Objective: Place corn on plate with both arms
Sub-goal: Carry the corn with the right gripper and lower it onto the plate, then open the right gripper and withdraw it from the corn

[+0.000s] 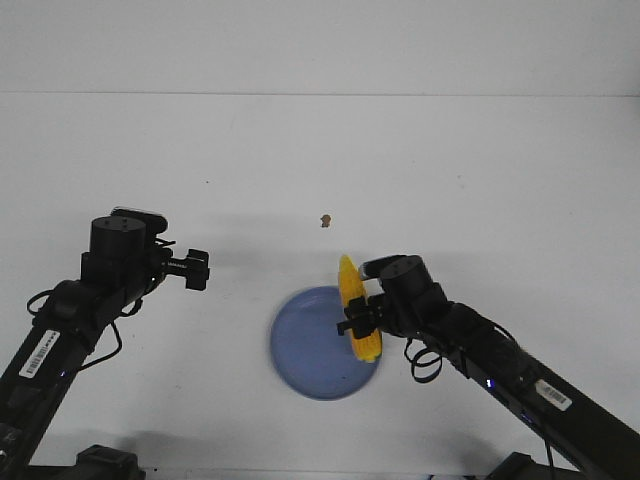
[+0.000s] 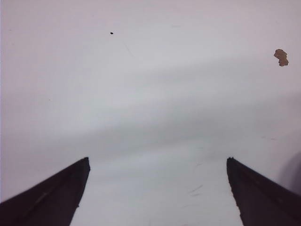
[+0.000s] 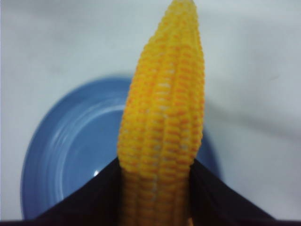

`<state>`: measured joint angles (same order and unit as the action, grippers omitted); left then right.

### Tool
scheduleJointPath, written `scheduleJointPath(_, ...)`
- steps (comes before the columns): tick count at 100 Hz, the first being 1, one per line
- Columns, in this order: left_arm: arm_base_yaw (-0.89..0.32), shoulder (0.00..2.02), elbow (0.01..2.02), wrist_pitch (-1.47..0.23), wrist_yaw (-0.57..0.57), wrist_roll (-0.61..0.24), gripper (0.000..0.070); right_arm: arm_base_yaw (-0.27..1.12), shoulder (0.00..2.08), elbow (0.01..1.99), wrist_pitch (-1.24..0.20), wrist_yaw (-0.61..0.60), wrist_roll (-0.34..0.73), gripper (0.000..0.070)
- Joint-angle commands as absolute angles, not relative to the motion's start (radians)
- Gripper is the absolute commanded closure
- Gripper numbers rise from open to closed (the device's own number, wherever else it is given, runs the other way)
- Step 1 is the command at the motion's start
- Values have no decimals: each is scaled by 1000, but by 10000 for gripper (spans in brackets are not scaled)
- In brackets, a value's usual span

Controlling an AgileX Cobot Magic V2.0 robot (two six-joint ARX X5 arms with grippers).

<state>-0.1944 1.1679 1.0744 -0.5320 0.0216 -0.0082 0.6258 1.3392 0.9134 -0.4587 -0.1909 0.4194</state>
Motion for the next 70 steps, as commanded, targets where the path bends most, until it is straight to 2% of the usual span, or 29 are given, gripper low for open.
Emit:
scheduleJointPath(1,-197,1178,1094,-530,20,7,104,659,1373,923,-450,-170,420,439)
scheduleJointPath(15,-197,1178,1094,-530,19,7,104,708,1414,923,-450,-153,422,259)
scheduleJointPath(28,-197,1178,1094,-530,20,7,104,723,1423,923,-445,-144,422,201)
scheduleJointPath(50,-197,1178,1094,-525,18,12,117,706,1364,924,-385,-63,405,195)
scheduleJointPath(70,-197,1176,1094,-482,18,8,117,590,1177,924,-353,41,331,195)
